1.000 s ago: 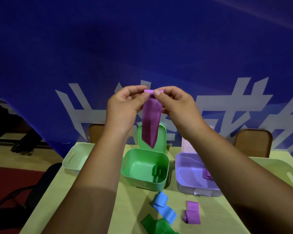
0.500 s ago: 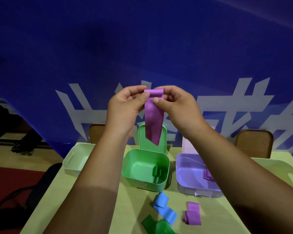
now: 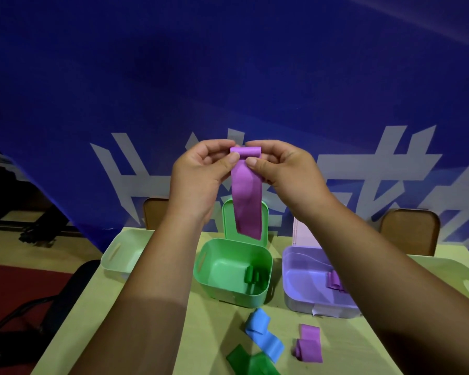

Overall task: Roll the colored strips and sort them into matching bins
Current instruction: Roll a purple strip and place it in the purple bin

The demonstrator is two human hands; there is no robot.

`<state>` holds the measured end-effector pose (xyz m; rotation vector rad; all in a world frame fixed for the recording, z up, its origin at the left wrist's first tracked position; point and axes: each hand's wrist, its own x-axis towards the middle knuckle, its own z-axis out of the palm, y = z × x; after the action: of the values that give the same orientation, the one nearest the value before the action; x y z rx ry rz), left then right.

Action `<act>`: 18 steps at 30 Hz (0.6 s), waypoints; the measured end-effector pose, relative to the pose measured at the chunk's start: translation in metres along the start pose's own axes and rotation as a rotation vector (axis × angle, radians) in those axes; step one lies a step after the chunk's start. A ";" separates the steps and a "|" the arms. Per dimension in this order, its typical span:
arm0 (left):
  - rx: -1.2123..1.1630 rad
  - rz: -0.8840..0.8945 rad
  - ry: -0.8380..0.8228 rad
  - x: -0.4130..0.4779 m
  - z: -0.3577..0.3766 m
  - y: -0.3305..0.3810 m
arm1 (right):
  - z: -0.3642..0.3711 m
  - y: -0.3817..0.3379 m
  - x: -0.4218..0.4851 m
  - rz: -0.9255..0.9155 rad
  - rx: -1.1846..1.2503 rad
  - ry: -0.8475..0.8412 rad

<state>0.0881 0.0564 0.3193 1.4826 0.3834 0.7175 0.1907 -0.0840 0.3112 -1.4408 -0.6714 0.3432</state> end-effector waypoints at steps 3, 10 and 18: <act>0.041 0.020 -0.004 0.000 -0.001 -0.002 | 0.000 0.004 0.000 0.005 -0.059 -0.010; 0.037 0.018 -0.046 -0.001 -0.003 -0.002 | 0.005 0.003 0.000 -0.010 -0.094 0.064; -0.045 -0.097 -0.059 -0.001 -0.003 -0.001 | 0.004 -0.004 -0.003 -0.028 -0.108 0.055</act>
<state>0.0852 0.0582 0.3175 1.4298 0.3891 0.6000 0.1851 -0.0827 0.3143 -1.5360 -0.6732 0.2474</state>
